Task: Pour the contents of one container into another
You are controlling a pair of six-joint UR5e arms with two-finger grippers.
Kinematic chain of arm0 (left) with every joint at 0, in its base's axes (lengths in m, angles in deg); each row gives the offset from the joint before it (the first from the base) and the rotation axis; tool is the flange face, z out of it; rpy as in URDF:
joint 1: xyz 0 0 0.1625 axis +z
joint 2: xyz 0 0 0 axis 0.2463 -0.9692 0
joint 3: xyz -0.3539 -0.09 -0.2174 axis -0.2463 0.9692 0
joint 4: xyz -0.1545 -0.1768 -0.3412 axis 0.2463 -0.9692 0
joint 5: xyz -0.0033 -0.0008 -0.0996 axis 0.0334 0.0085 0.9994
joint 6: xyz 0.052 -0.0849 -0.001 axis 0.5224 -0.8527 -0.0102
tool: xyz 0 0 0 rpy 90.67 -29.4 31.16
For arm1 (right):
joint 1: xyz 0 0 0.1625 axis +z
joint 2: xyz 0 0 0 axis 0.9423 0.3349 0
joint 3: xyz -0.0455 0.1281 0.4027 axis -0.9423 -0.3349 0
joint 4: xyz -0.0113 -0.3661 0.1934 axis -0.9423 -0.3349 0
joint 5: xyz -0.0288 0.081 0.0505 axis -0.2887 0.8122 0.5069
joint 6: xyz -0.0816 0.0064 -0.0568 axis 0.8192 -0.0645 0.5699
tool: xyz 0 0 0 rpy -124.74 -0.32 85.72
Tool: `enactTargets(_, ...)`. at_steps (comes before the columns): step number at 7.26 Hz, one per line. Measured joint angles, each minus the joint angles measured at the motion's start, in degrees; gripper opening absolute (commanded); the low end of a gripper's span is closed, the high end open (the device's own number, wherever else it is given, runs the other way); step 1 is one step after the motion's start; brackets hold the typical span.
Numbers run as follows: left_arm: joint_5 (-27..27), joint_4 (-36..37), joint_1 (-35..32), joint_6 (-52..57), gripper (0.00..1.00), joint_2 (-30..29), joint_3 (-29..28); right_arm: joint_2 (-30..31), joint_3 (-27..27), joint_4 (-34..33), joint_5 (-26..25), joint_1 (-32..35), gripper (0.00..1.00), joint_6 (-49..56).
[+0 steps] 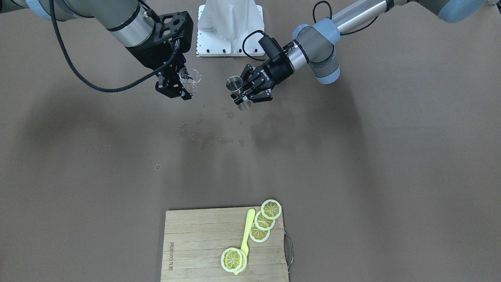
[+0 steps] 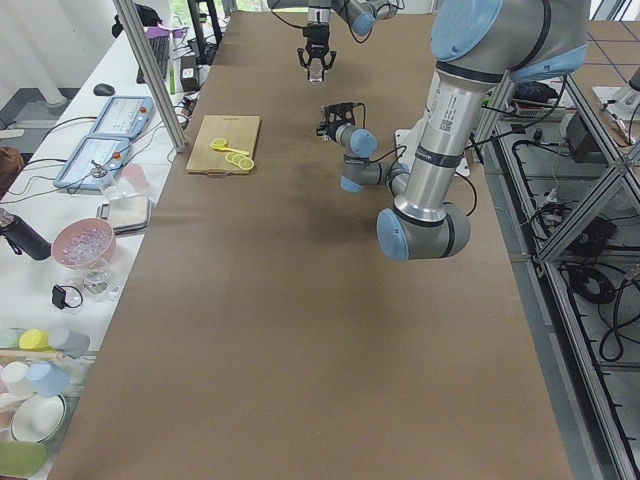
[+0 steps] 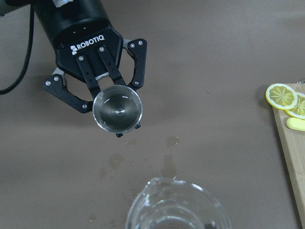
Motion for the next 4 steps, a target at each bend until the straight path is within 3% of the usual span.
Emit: enactTargets(4,-0.02,-0.04,0.01,0.04,0.00,-0.01,-0.08,-3.51,-0.75,-5.14,-4.48,-3.18,0.00,0.40)
